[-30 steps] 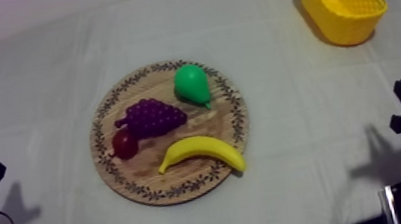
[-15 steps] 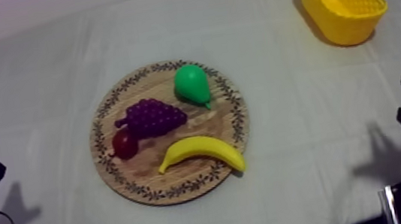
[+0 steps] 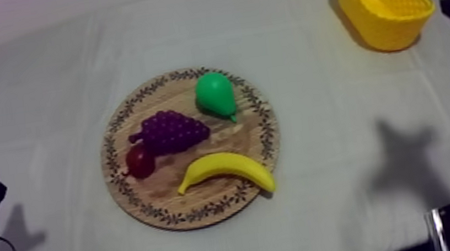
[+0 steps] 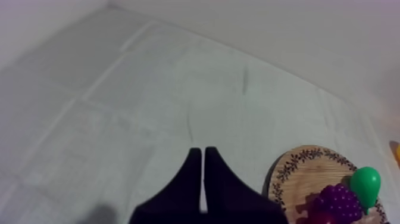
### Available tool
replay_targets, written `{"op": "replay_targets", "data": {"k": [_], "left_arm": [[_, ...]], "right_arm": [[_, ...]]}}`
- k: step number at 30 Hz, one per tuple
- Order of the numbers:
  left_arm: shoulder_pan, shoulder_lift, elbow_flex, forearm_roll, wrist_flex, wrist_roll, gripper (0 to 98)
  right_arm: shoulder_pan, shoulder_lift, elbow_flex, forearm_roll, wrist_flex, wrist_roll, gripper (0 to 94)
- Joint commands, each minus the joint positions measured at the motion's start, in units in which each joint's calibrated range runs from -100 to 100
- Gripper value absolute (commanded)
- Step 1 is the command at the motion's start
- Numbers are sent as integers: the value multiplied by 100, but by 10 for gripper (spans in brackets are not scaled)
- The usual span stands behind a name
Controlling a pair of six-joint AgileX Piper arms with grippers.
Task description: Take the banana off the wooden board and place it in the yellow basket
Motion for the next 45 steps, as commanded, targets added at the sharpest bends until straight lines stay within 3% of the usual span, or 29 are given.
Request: {"op": "replay_targets", "data": {"k": [1, 8, 15, 24, 29, 40, 42, 45], "left_arm": [[2, -5, -1, 3, -1, 0, 1], [2, -5, -1, 3, -1, -1, 1], [2, -5, -1, 3, -1, 1, 1], [2, -5, -1, 3, -1, 0, 1], [2, -5, -1, 3, -1, 1, 1], [2, -5, -1, 3, -1, 1, 1], [2, -5, -1, 3, -1, -1, 1], [2, -5, -1, 3, -1, -1, 1]], "right_arm": [[-493, 791, -894, 73, 151, 59, 51], [-1444, 1903, -1786, 345, 417, 123, 51], [-2084, 2908, -2079, 354, 466, 169, 51], [-2335, 3886, -1963, 8, 369, 522, 51], [-2560, 4132, -1629, 63, 238, 533, 51], [-2940, 4370, -1292, 224, -27, 148, 71], [-2959, 4392, -1260, 160, -71, 154, 181], [-2939, 4422, -1253, -19, -76, 247, 435]]}}
